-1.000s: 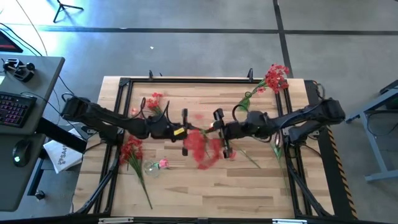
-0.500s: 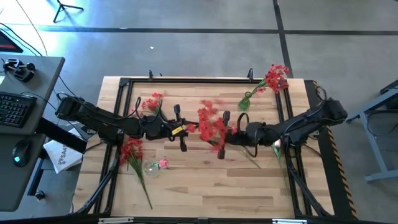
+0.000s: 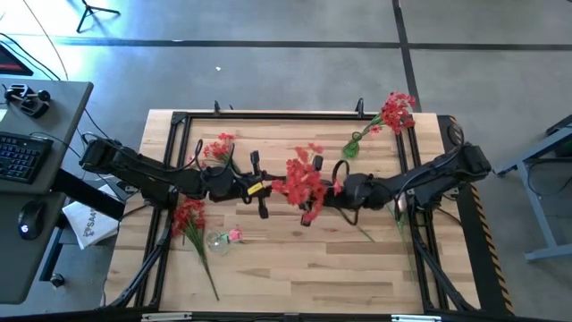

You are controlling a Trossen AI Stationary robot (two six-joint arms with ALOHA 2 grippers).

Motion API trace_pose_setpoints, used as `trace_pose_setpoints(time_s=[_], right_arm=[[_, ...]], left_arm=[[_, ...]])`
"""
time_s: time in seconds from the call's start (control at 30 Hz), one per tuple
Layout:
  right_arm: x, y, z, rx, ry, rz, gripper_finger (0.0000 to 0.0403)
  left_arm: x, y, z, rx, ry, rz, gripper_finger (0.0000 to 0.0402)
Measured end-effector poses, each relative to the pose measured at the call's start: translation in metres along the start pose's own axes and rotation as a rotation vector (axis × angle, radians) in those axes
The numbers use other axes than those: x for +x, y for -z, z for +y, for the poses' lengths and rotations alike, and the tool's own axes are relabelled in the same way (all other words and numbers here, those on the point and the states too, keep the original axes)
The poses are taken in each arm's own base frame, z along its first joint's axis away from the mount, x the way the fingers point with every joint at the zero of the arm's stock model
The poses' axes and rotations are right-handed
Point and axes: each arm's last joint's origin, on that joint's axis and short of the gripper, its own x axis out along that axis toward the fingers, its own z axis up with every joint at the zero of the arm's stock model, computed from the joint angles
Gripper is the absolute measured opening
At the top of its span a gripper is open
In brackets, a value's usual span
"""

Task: Sort flowers into vase by color
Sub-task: Put the red flowers into the green vase

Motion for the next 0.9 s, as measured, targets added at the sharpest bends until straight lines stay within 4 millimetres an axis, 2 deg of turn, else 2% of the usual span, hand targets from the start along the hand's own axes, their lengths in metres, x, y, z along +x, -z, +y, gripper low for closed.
trace_pose_setpoints(time_s=[0.17, 0.33, 0.47, 0.57, 0.7, 0.77, 0.9], right_arm=[[0.003, -0.007, 0.003, -0.015, 0.058, 0.077, 0.0096], [-0.002, -0.011, 0.011, -0.044, 0.141, 0.127, 0.0019], [-0.018, -0.02, 0.016, -0.065, 0.261, 0.209, 0.0016], [-0.041, -0.028, 0.012, -0.026, 0.336, 0.306, 0.0015], [-0.076, -0.026, -0.015, 0.097, 0.377, 0.495, 0.0007], [-0.093, -0.021, -0.033, 0.16, 0.463, 0.578, 0.0009], [-0.119, -0.005, -0.065, 0.172, 0.68, 0.659, 0.0006]], left_arm=[[0.0, 0.002, -0.001, -0.027, 0.006, 0.015, 0.0008], [0.001, 0.006, 0.001, -0.112, 0.003, 0.047, 0.0033], [0.003, 0.017, 0.004, -0.123, -0.004, 0.14, 0.0065], [0.004, 0.026, 0.009, -0.163, -0.049, 0.221, 0.0087], [0.005, 0.034, 0.015, -0.204, -0.093, 0.282, 0.0106], [0.006, 0.036, 0.018, -0.204, -0.1, 0.292, 0.011], [0.006, 0.035, 0.018, -0.205, -0.101, 0.287, 0.011]])
